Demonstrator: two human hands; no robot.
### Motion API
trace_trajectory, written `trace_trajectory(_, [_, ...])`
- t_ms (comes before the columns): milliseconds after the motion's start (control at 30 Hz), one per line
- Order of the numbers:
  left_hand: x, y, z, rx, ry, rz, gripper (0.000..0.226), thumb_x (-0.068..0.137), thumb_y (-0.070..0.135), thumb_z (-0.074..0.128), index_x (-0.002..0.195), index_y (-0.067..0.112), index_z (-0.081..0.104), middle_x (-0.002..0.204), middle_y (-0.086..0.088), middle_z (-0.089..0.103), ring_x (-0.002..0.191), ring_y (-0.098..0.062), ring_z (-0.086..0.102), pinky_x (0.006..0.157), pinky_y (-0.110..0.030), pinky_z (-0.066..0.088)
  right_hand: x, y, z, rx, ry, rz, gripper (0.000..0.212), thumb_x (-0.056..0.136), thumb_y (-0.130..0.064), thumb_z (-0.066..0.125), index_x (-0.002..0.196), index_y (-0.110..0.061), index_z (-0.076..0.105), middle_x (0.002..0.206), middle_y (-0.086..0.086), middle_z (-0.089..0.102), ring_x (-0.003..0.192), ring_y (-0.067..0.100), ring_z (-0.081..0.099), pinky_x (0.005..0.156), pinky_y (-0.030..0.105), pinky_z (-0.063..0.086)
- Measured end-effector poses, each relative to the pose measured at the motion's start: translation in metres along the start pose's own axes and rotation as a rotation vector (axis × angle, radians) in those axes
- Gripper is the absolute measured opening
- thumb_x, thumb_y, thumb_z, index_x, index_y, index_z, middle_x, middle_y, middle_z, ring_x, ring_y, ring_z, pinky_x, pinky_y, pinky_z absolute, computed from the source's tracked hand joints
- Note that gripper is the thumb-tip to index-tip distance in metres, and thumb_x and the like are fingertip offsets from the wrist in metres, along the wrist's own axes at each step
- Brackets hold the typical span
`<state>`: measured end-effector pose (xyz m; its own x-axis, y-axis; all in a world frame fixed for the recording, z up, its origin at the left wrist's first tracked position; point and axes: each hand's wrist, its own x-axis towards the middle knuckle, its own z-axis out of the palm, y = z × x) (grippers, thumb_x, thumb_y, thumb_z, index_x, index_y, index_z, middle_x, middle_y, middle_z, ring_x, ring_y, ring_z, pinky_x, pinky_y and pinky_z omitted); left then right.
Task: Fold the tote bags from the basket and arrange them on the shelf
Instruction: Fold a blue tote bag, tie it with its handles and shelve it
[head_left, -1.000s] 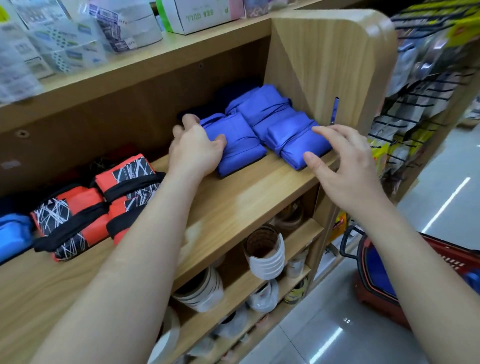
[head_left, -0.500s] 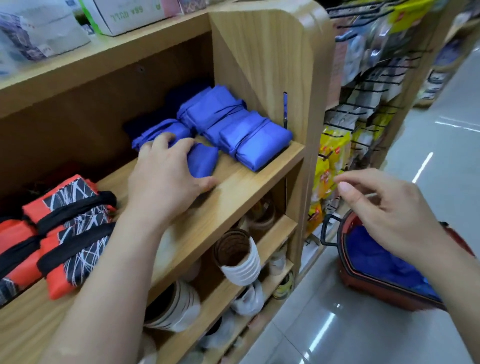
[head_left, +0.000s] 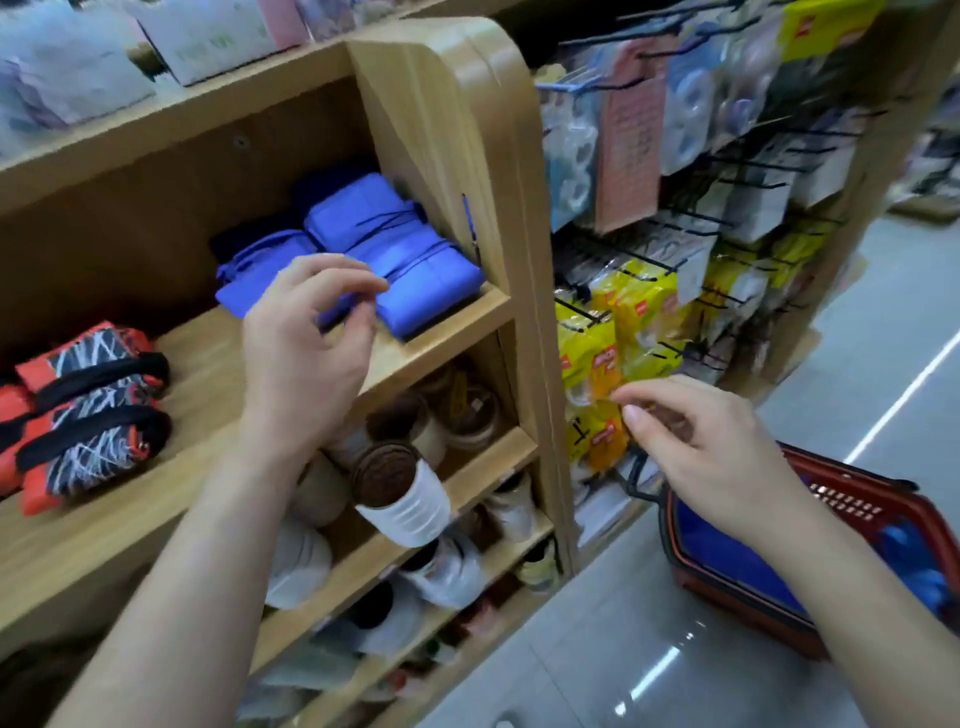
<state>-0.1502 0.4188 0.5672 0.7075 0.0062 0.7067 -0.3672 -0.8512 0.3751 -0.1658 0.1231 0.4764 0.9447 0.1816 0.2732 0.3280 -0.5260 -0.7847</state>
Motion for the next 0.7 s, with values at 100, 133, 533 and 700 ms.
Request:
trace_trajectory(100, [-0.026,0.064,0.038,-0.166,-0.155,0.106,0.018,0.084,0.0,0.061,0.095,0.009,0.072,0.096,0.0,0.067,0.088,-0.009,0.062,0.079,-0.022,0.049,-0.016,0.032,-0.034,-0.073,-0.021,0.066,0.018,0.093,-0.02,0.061,0.106,-0.024,0.072,0.096,-0.009,0.067,0.088,0.002,0.059,0.075,0.015,0.045])
trace_trajectory(133, [-0.036,0.079,0.055,-0.193,-0.254,0.153,0.019,0.083,0.002,0.06,0.095,0.01,0.072,0.094,0.001,0.068,0.086,-0.01,0.063,0.077,-0.022,0.049,-0.022,0.044,-0.047,-0.123,-0.035,0.096,0.018,0.094,-0.021,0.06,0.108,-0.024,0.071,0.097,-0.007,0.067,0.088,0.004,0.059,0.078,0.018,0.045])
trace_trajectory(533, [-0.158,0.142,0.317,-0.114,-1.262,0.192,0.027,0.092,0.016,0.048,0.106,0.022,0.071,0.105,0.004,0.068,0.1,-0.016,0.061,0.081,-0.029,0.046,-0.139,0.233,-0.167,-0.479,-0.063,0.728,0.027,0.094,-0.024,0.058,0.12,-0.024,0.066,0.102,0.004,0.067,0.097,0.027,0.063,0.085,0.04,0.05])
trace_trajectory(700, [-0.191,0.145,0.432,-0.124,-1.422,0.098,0.025,0.093,0.016,0.052,0.106,0.023,0.073,0.111,0.005,0.07,0.105,-0.016,0.061,0.087,-0.027,0.044,-0.169,0.311,-0.174,-0.413,0.05,0.926,0.03,0.091,-0.018,0.062,0.121,-0.018,0.065,0.11,0.007,0.066,0.103,0.026,0.062,0.089,0.04,0.049])
